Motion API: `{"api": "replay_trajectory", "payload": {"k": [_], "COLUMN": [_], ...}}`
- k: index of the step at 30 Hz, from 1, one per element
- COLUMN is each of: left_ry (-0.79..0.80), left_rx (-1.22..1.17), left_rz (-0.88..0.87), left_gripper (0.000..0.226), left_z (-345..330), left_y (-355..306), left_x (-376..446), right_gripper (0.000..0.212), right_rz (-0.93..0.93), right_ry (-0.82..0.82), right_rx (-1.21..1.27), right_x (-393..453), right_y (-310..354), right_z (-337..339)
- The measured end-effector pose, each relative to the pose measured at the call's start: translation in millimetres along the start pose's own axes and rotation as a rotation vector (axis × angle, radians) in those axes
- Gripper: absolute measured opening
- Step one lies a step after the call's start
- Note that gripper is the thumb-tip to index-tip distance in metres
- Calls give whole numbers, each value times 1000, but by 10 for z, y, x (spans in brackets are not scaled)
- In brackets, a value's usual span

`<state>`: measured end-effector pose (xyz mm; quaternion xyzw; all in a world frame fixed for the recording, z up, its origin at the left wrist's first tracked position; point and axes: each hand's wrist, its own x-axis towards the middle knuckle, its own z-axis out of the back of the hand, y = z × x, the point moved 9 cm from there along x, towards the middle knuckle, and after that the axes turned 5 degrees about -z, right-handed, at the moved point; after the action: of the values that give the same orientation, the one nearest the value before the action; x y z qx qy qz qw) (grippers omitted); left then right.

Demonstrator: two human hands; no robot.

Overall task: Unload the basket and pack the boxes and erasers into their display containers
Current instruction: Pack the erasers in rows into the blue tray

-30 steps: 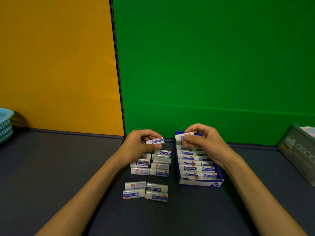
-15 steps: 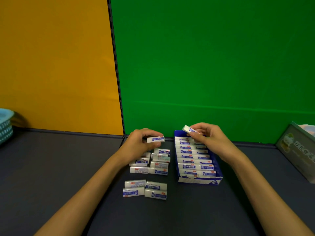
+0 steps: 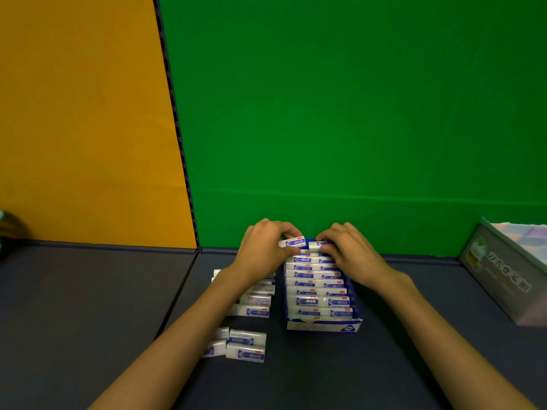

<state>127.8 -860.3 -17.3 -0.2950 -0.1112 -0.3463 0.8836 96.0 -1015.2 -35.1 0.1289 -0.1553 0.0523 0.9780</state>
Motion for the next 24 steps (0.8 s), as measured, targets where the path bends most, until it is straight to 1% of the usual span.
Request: {"api": "replay_trajectory", "payload": {"k": [3,5,10,12,15,24], "left_ry": [16,39,63,77,97,127], "left_rx": [99,141,213,263,329,428], "left_rz": [7,13,-13,-13,-7,9], "left_gripper": [30,28,22,22,22,31], "left_z": [-101,-169,-276,-304,-333,-377], "left_y": [-51,-67,-151,-159,-166,-115], "left_x": [85,121,196,230,278,308], "right_gripper": [20,18,14,16,25,20], "right_rz": [-10,-18,1,0,5,-3], "right_ry": [12,15,41,32,17,19], "right_rx": [41,66,-18,-70,-116,-65], "right_x": [-11,-28,-3,6,5,9], "right_y": [-49,-88,-65,-62,-100,-117], "right_z": [-55,-91,-162,-156,-150,-167]}}
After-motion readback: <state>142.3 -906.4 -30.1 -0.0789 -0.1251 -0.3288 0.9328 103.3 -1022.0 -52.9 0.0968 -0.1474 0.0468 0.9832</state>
